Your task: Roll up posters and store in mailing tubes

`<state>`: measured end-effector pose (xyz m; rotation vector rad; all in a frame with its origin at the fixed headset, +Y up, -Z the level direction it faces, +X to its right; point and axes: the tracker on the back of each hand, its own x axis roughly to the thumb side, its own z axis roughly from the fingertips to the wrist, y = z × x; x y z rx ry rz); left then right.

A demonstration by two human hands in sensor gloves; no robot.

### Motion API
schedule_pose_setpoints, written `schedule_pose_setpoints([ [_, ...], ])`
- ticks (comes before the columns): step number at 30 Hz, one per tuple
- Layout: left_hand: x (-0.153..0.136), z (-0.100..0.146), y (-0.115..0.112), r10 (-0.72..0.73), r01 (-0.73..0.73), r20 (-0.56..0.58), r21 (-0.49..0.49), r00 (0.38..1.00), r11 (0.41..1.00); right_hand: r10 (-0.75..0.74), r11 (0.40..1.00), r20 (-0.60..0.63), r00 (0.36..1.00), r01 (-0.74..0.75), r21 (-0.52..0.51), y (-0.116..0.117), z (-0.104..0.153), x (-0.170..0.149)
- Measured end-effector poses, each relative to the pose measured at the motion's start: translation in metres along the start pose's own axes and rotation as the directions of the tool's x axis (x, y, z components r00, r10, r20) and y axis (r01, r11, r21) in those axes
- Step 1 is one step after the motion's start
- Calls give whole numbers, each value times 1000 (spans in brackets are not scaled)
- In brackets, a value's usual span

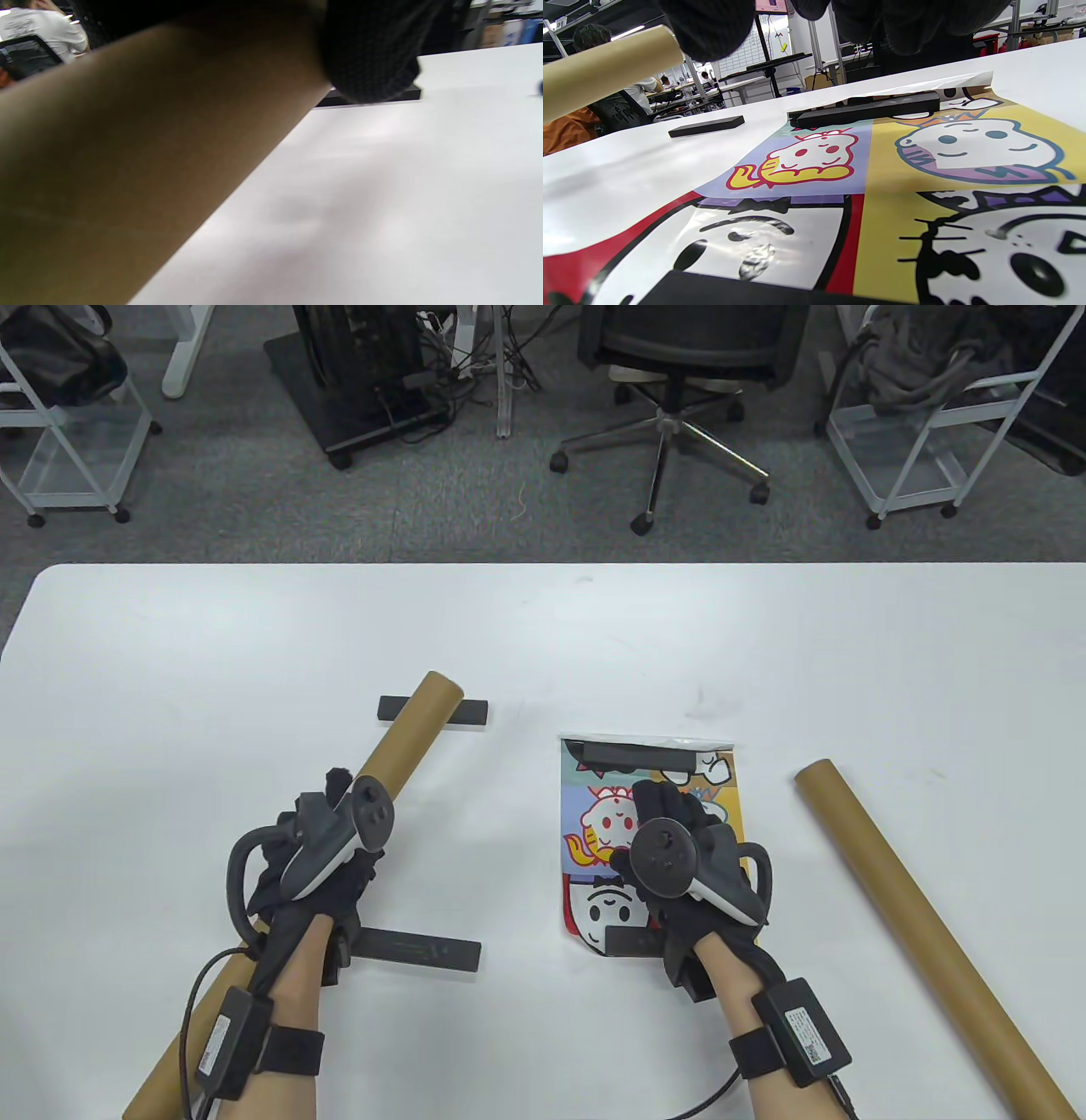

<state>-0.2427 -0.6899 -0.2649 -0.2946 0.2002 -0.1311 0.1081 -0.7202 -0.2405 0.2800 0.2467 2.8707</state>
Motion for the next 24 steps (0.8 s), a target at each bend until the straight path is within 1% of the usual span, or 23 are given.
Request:
schedule_pose_setpoints([
  [2,-5,-3,-2,21,-22,-35,-18,999,1000,-2,1000,-1,1000,2,1,0,0,0],
  [5,-12,-6,-5,37,-44,-96,-81,995,996,-4,1000,1,1000,4,5,-1,0,0],
  [8,-18,-10,-9,59,-73,-141,-98,988,992,-6,1000,6,1000,6,12,-1,0,0],
  [14,-24,-17,-20,64,-92,-174,-153,983,984,-14,1000,15,1000,14,20,0,0,0],
  [24,-31,-25,-32,68,-111,-211,-200,975,973,-18,999,29,999,17,33,0,0,2],
])
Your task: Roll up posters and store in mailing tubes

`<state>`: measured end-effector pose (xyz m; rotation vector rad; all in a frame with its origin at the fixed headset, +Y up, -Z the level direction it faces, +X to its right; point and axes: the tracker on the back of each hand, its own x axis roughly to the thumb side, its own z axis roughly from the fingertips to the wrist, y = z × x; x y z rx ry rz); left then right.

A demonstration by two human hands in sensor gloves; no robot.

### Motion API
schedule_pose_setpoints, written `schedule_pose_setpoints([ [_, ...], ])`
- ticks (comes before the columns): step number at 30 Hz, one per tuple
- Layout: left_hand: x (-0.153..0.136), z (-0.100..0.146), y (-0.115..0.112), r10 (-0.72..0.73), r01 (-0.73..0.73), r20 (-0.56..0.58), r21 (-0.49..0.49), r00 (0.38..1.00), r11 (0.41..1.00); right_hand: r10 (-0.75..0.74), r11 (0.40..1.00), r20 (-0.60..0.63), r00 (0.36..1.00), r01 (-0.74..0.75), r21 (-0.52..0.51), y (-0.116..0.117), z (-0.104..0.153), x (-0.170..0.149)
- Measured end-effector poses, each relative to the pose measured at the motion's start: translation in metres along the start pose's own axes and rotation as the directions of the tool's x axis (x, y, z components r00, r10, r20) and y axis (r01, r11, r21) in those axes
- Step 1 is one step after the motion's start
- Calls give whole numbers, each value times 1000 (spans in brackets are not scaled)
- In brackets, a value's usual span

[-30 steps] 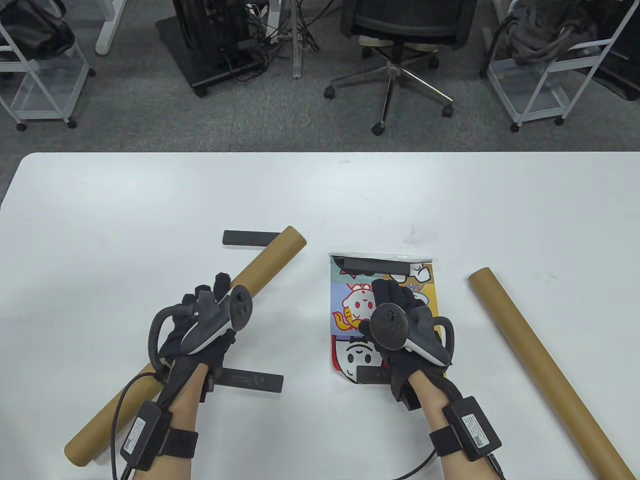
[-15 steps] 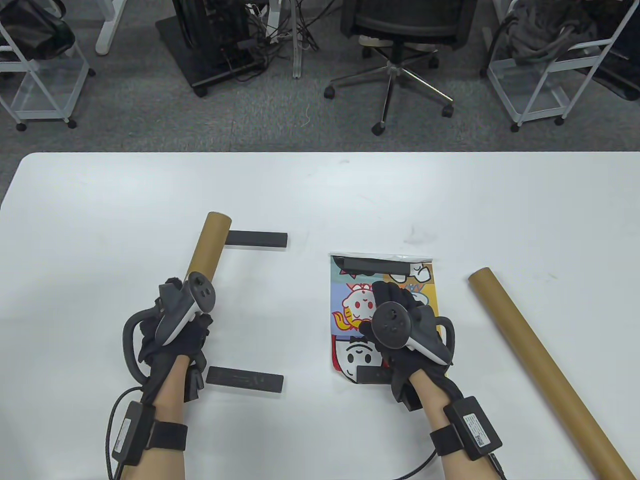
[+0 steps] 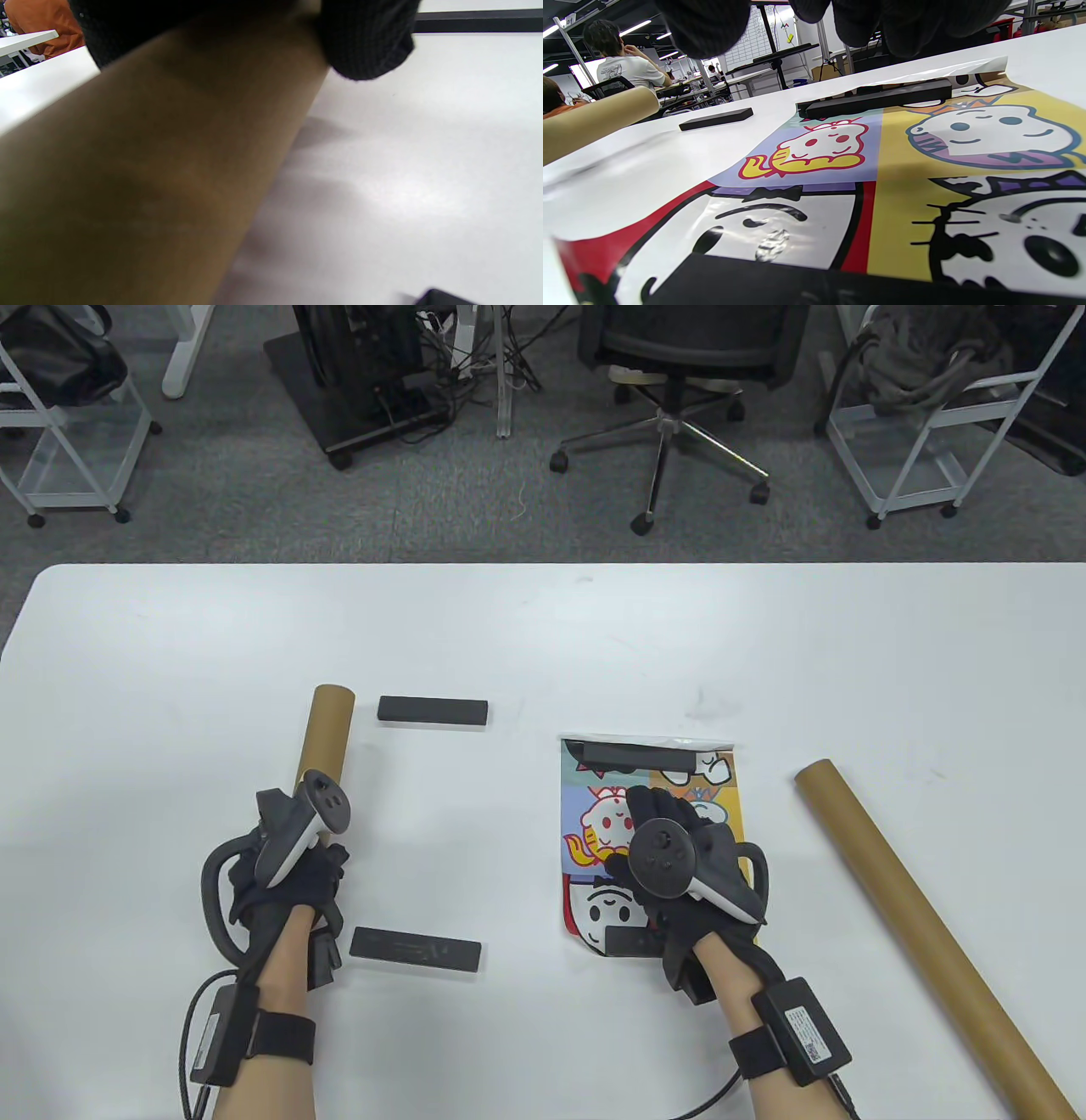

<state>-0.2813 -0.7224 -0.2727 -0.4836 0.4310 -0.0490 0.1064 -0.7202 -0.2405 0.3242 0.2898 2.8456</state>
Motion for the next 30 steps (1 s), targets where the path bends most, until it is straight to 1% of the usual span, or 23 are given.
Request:
schedule_pose_setpoints([
  [9,-1,-6,-7,-1,1,-2,-48,1000,999,-7,1000,4,1000,7,-3,0,0,0],
  [14,-1,-8,-10,11,-11,-1,-46,1000,999,-17,1000,8,1000,17,-9,-1,0,0],
  [18,0,-11,-15,19,-19,6,-72,1000,997,-14,1000,5,1000,14,-7,0,1,0],
  [24,-2,-10,-13,24,-24,0,-34,1000,999,-18,1000,0,1000,18,-9,-1,1,-1],
  [27,-2,-4,-4,57,-56,20,-30,998,998,-19,1000,-1,1000,19,-7,-1,1,-1],
  [28,-2,-2,-1,69,-68,30,-19,997,997,-21,1000,-2,1000,21,-8,-1,1,-1],
  [30,0,5,7,86,-88,54,35,995,995,-25,1000,-1,1000,25,-11,-1,1,-1],
])
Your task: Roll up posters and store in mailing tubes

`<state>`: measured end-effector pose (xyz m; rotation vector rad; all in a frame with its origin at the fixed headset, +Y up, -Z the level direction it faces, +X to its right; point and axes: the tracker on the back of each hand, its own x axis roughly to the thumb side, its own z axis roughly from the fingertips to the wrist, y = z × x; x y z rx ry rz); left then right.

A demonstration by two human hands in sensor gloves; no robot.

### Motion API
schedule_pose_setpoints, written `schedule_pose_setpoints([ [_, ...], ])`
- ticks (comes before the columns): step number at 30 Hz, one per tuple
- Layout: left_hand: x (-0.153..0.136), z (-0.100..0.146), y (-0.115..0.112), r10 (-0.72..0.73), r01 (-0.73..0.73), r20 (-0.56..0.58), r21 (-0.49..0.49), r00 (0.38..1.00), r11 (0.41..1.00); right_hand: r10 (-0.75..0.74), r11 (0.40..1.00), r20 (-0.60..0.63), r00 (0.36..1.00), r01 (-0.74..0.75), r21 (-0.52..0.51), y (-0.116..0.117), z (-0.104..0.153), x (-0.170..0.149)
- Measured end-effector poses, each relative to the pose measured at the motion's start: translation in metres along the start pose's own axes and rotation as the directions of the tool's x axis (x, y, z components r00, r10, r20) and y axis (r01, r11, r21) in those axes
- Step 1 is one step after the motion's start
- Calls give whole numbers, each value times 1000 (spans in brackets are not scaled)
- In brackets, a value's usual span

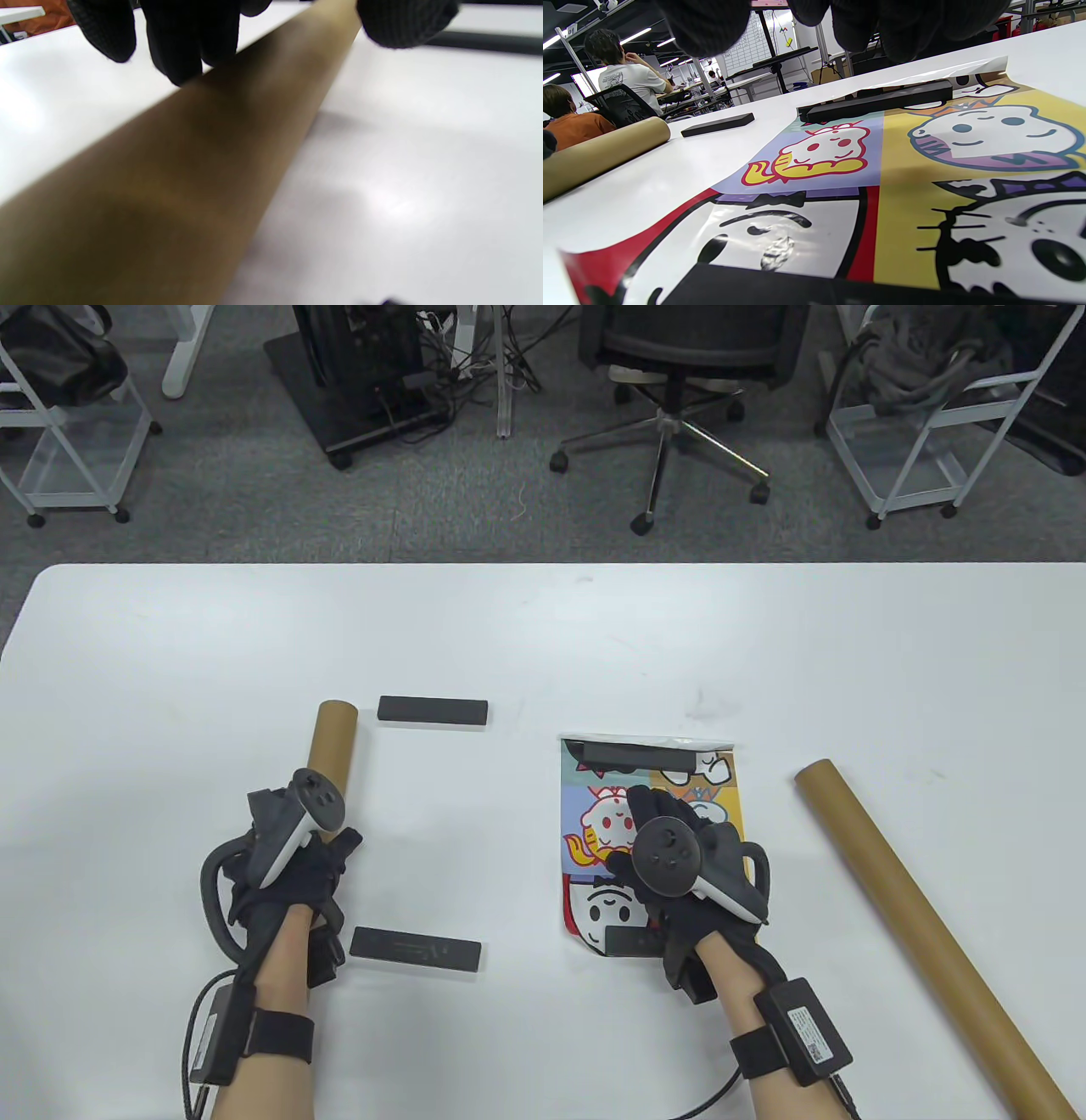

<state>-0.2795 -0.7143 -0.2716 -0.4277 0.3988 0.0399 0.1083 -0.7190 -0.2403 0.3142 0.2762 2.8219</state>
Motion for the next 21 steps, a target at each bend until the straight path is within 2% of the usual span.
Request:
schedule_pose_setpoints([
  [2,6,10,8,1,-7,82,84,997,996,-3,1000,1,1000,3,1,0,0,0],
  [4,12,17,11,15,-36,181,113,983,993,-5,1000,5,1000,5,-8,-1,0,0],
  [8,26,31,16,10,-67,306,175,952,982,-13,1000,5,1000,14,-14,-2,1,-2],
  [11,38,42,14,-64,-63,465,252,883,966,-17,1000,3,1000,18,-15,-2,2,-3],
  [12,43,46,13,-92,-74,469,323,878,943,-19,1000,2,1000,19,-14,-2,2,-4],
  [15,51,53,11,-226,32,432,412,873,911,-21,1000,-1,1000,21,-14,-3,2,-4],
  [17,56,57,10,-313,82,405,495,859,865,-23,1000,-2,1000,23,-12,-2,2,-5],
  [21,59,60,9,-297,62,437,475,849,878,-22,1000,-5,1000,22,-9,-3,2,-5],
])
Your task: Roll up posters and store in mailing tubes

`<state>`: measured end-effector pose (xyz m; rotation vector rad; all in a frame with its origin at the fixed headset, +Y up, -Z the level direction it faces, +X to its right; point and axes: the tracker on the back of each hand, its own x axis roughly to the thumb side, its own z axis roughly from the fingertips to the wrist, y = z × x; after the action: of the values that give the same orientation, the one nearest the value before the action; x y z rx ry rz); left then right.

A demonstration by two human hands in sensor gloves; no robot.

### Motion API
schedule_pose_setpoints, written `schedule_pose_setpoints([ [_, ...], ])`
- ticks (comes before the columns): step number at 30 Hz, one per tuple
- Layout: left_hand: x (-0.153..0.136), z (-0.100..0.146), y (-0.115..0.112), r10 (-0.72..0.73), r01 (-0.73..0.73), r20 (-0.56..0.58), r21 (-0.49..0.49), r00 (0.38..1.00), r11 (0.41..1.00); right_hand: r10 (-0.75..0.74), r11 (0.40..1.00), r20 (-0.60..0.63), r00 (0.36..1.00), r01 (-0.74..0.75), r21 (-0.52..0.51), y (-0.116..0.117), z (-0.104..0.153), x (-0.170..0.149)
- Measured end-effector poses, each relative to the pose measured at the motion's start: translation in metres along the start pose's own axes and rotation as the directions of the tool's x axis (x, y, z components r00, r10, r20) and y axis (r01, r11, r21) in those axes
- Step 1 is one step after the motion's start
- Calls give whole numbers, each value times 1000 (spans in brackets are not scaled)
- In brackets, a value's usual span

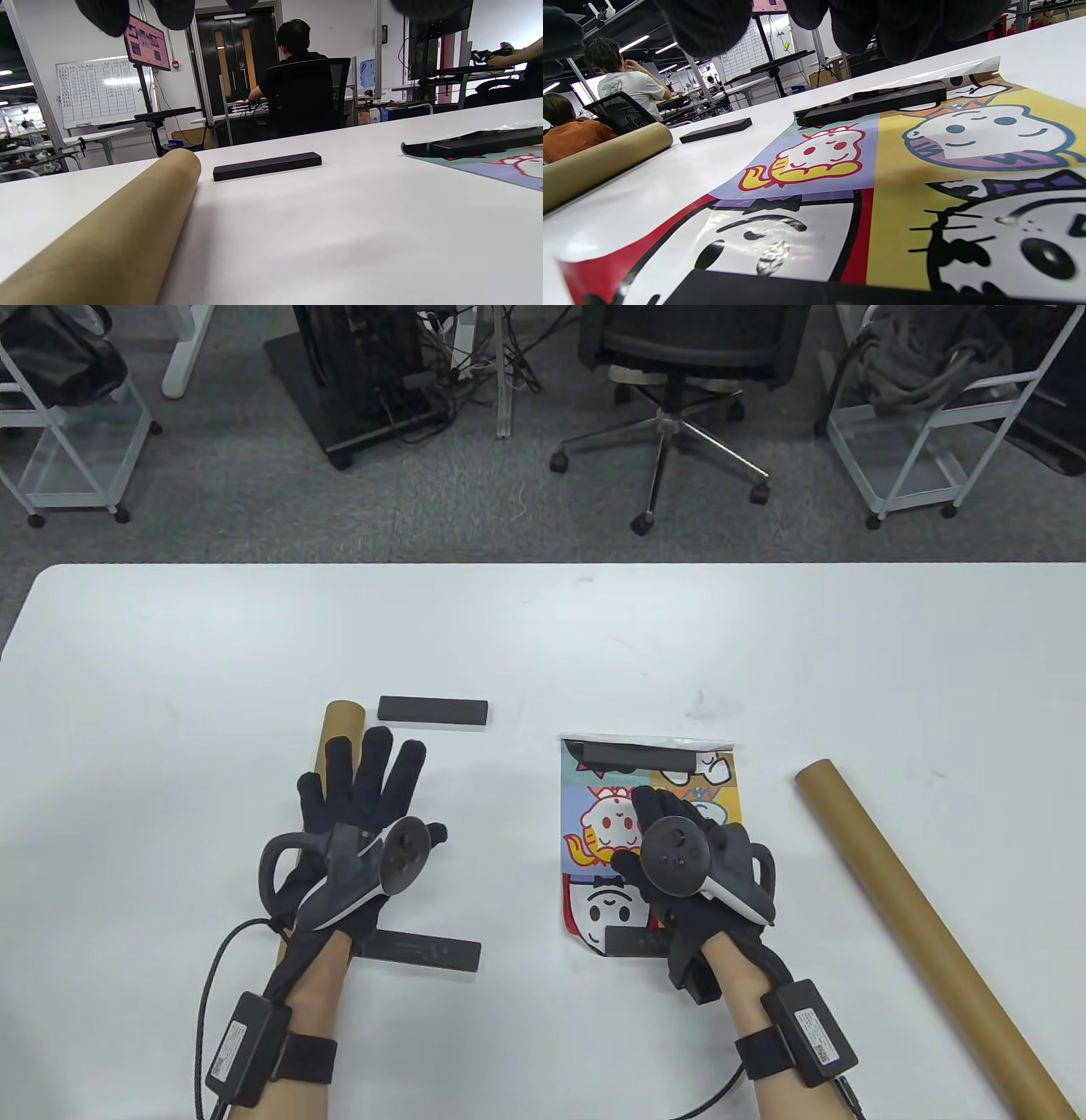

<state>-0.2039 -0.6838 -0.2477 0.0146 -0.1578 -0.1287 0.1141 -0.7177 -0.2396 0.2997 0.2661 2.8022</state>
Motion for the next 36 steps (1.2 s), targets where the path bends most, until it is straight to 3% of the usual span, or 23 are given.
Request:
schedule_pose_setpoints([
  [11,5,0,0,-10,11,11,-14,1000,1000,5,1000,-56,998,-6,-17,-3,-3,-5],
  [16,3,0,3,2,-2,2,-13,1000,1000,-22,994,-110,994,10,-106,-16,0,-18],
  [26,1,-1,3,33,-34,-19,-51,999,998,201,974,-349,915,-225,-30,-48,10,-65],
  [36,-2,-3,2,37,-39,-26,-78,999,996,260,965,-528,809,-233,119,-51,27,-126],
])
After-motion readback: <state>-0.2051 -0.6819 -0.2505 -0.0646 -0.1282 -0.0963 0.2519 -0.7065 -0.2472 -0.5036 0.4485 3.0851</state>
